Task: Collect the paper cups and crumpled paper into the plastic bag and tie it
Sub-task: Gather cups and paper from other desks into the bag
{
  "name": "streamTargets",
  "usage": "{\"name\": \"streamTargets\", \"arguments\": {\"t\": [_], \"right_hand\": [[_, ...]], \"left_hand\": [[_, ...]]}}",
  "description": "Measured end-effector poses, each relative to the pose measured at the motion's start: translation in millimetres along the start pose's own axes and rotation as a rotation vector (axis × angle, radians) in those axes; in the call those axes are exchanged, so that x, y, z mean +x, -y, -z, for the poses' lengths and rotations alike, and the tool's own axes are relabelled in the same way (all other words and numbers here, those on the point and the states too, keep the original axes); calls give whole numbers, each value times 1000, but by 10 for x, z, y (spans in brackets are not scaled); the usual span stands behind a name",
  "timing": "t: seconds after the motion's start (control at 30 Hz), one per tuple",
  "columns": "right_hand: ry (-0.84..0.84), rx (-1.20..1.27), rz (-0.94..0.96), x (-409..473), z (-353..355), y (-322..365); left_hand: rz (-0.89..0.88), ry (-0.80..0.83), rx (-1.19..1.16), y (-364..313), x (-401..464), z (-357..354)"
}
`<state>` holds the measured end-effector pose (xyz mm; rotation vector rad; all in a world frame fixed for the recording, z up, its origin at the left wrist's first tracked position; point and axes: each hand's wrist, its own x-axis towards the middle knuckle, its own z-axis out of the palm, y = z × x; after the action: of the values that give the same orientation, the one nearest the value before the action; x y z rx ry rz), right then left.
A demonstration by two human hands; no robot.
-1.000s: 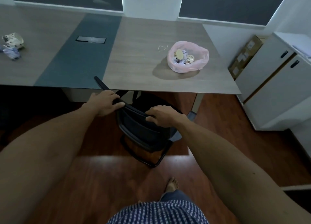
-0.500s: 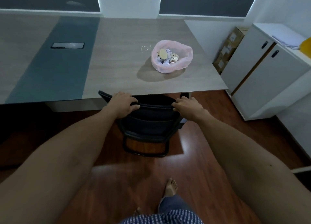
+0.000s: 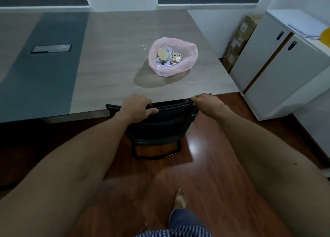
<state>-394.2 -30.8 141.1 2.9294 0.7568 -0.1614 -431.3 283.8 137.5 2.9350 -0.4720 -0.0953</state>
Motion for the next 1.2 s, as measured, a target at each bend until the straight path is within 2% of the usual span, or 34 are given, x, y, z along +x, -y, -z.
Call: {"name": "streamTargets", "arguments": {"t": [0.3,0.5,0.63,0.83,0.97,1.2], "right_hand": [[-22,-8,27,72,-36,-275],[77,84,-43,101,181,-65],[55,209,-106,216,345,148],[-39,235,-180,412,440,246],[-56,243,-228,693,491,35],[-92,267,-232,1589,500,-606]], "left_hand": [[-8,-29,-42,-93,155,-20],[82,40,-186,-94,113,113],[125,-23,-228,-39,134,252],[165,-106,-225,40,291,393],[153,-119,-209,110,629,437],[233,-98,-246,297,1677,499]]}}
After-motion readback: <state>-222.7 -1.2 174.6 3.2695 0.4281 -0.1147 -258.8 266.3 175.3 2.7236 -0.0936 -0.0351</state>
